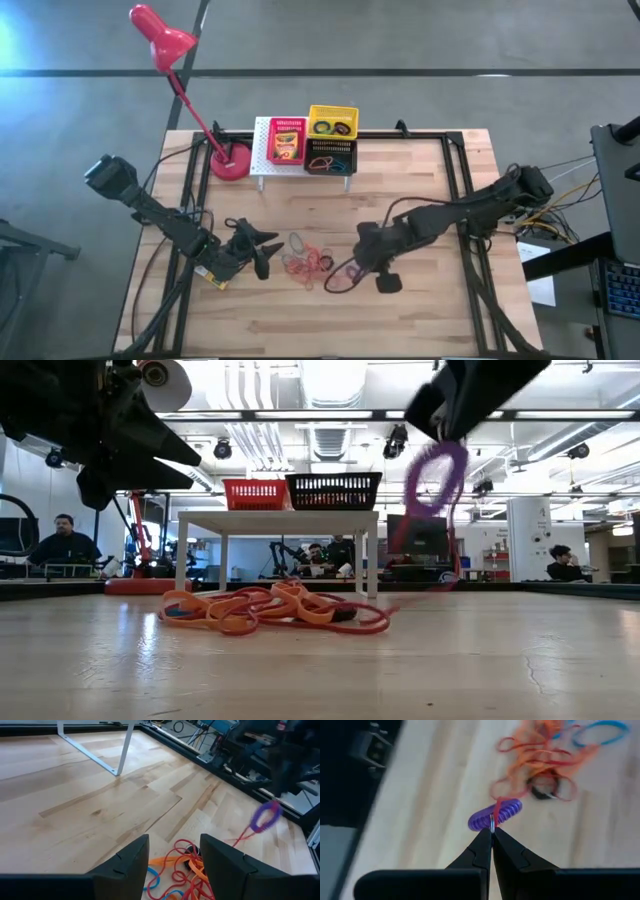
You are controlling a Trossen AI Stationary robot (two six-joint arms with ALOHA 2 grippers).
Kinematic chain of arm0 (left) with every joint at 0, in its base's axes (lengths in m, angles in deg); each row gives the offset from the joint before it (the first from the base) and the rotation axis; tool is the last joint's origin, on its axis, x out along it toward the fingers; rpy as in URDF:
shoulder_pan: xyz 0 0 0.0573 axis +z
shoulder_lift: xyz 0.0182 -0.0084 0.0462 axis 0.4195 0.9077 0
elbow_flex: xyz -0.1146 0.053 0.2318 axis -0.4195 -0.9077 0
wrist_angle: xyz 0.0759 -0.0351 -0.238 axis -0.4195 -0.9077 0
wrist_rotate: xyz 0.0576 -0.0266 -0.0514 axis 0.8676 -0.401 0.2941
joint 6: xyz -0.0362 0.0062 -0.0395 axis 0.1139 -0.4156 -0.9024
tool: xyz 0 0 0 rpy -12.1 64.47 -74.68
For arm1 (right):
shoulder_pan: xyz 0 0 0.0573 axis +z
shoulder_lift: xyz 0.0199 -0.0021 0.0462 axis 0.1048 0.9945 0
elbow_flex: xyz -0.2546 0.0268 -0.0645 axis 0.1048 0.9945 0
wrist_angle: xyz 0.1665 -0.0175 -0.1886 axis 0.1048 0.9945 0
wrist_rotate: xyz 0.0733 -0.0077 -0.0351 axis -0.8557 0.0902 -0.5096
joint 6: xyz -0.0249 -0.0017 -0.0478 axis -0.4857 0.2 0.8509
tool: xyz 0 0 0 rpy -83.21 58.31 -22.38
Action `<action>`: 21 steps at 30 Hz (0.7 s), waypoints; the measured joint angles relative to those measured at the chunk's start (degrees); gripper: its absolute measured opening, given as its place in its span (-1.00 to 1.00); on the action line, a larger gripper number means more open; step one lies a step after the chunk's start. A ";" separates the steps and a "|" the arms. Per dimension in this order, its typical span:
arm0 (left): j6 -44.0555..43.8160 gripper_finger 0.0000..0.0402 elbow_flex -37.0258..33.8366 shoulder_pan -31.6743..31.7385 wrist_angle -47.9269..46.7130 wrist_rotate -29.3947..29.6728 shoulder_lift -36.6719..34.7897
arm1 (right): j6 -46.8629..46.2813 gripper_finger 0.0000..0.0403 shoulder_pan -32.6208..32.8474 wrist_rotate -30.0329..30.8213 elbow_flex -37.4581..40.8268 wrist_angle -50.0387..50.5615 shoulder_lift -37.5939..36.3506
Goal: Pick & Place Office Desk Supplies
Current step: Put the purple spring keychain into the yellow bin on the shelf
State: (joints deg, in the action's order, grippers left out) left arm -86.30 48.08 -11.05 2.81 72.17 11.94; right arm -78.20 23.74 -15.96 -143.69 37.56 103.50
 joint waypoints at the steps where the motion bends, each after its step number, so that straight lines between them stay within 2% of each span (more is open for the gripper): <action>1: 0.00 -0.10 0.00 0.00 -0.01 0.00 0.00 | 0.03 -0.96 -0.26 -1.31 0.20 -0.39 0.14; 2: 0.00 -0.10 0.00 0.00 -0.01 0.00 0.00 | 0.01 -0.96 -0.42 -1.44 0.31 -0.40 0.48; 4: 0.00 -0.10 0.00 0.00 -0.01 0.00 0.02 | 0.02 -0.96 -0.45 4.10 0.45 -0.35 1.19; 7: 0.00 -0.10 0.00 0.00 -0.01 0.00 0.02 | -0.38 -0.96 -0.49 16.98 0.49 0.89 1.49; 11: 0.02 -0.10 -0.02 0.00 -0.01 0.00 0.02 | -5.49 -0.96 -0.49 39.05 0.53 0.94 1.49; 12: 0.04 -0.10 -0.02 0.00 -0.01 0.00 0.02 | -6.48 -0.96 -0.52 42.18 0.63 0.93 1.48; 14: 0.02 -0.10 -0.02 0.00 -0.01 0.02 0.02 | -6.34 -0.96 -0.73 42.05 0.96 0.87 1.40; 18: 0.00 -0.10 -0.02 0.00 -0.01 0.03 0.02 | -5.99 -0.96 -0.25 36.50 2.25 1.01 1.47; 21: -0.02 -0.10 0.00 0.00 -0.01 0.04 0.02 | -5.34 -0.96 0.66 29.07 3.40 1.03 1.46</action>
State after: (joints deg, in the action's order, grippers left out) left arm -86.32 48.08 -11.06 2.80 72.21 11.96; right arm -83.54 24.40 13.11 -140.29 38.59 104.96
